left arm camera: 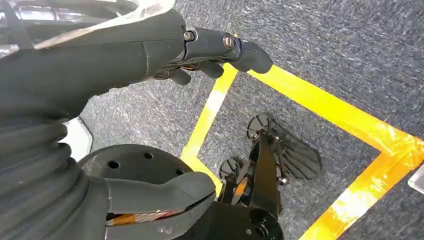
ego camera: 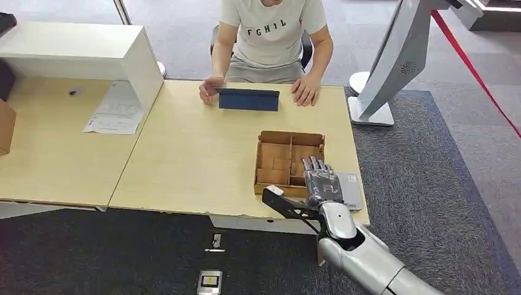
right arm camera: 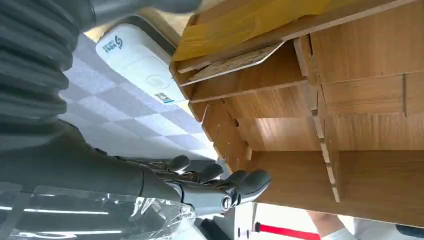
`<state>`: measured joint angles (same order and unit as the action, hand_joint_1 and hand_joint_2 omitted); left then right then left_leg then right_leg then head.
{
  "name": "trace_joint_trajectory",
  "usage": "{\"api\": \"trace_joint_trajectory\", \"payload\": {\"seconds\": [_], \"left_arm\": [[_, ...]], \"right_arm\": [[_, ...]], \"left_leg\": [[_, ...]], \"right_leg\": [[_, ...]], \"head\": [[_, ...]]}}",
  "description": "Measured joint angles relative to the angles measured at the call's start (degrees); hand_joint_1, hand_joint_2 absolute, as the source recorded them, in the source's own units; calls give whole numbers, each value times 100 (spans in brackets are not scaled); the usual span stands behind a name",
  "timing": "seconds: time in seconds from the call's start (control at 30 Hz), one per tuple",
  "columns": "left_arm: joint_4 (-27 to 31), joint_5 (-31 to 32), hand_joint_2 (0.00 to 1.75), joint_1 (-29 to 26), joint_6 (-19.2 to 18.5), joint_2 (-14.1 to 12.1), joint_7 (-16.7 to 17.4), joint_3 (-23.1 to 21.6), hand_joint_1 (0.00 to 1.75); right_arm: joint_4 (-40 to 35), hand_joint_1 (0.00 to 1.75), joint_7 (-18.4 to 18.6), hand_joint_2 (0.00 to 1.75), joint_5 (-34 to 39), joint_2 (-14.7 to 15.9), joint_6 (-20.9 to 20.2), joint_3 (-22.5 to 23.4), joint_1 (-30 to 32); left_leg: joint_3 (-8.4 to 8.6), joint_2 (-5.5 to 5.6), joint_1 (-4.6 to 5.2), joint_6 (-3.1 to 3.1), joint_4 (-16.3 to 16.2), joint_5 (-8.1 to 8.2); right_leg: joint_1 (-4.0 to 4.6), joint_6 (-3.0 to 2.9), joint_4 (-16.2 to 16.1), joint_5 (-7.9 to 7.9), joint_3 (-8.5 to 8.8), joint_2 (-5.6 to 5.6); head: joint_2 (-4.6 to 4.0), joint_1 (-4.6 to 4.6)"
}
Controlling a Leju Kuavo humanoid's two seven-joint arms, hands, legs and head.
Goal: Pass the card to the sensor for recognition and then transmit it.
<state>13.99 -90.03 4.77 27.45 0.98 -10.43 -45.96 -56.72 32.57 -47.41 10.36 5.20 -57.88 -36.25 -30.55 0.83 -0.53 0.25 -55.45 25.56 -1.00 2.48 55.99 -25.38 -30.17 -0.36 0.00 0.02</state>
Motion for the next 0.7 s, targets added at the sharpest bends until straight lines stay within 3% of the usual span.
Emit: {"api": "trace_joint_trajectory", "payload": {"seconds": [0.7], "left_arm": [[0, 0, 175, -1, 39, 7, -2, 28, 0]], "right_arm": [[216, 175, -87, 175, 181, -26, 50, -11, -8]], "left_leg": [[2, -1, 0, 0, 0, 0]], "right_leg": [[0, 0, 0, 0, 0, 0]], "head": [[-2, 0]]}}
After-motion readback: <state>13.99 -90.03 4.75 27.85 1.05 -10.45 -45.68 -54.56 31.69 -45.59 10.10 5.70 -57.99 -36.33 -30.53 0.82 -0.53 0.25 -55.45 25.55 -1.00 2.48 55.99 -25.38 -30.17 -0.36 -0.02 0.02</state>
